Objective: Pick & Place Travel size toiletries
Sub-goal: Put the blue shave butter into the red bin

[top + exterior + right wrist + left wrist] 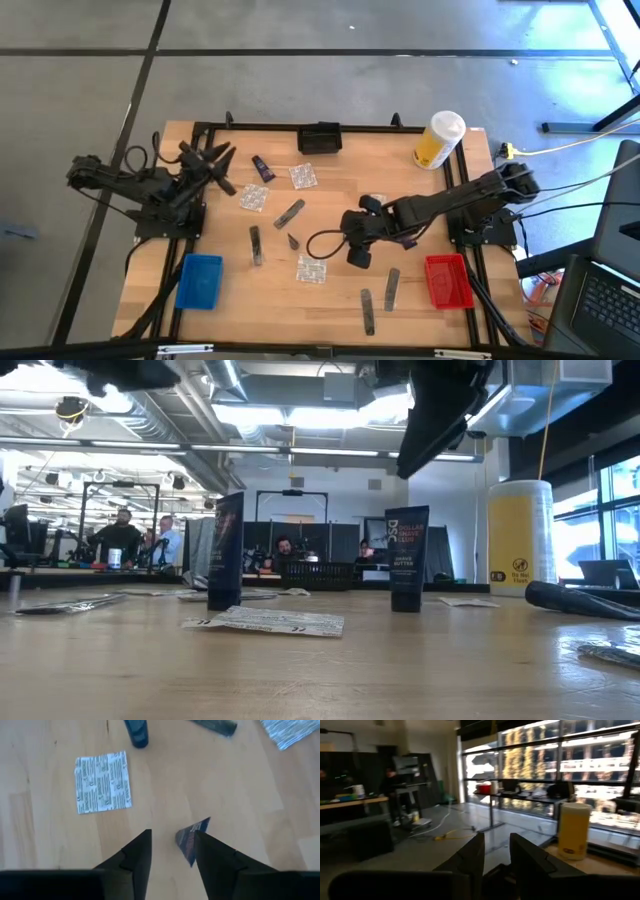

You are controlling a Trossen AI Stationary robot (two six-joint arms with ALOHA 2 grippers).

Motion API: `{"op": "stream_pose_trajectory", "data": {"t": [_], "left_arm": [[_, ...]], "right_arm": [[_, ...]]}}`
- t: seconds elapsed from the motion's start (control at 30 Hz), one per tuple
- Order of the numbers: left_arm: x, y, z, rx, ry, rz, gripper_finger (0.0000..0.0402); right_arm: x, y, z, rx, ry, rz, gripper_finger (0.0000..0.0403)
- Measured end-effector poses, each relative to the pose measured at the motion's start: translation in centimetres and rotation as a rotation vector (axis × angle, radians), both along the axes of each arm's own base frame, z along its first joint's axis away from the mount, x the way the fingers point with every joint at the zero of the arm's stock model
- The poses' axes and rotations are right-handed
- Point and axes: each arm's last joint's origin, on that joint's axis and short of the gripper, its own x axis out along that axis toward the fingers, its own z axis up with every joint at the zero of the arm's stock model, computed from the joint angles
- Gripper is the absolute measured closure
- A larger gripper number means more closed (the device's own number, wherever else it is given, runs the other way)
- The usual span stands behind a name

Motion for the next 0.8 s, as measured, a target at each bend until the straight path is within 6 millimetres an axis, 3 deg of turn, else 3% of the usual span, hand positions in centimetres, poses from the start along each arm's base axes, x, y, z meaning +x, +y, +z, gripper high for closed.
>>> {"op": "stream_pose_trajectory", "data": {"t": [0.27,0.8], "left_arm": [[0.1,0.6,-0.3,-0.061,-0.015,0.222,0.0316],[0.1,0.8,-0.3,-0.070,-0.030,0.236,0.0315]], "right_arm": [[-0.1,-0.1,-0.8,0.005,0.057,-0.052,0.0250],[0.4,-0.1,-2.3,-0.054,0.095,-0.082,0.0249]]}}
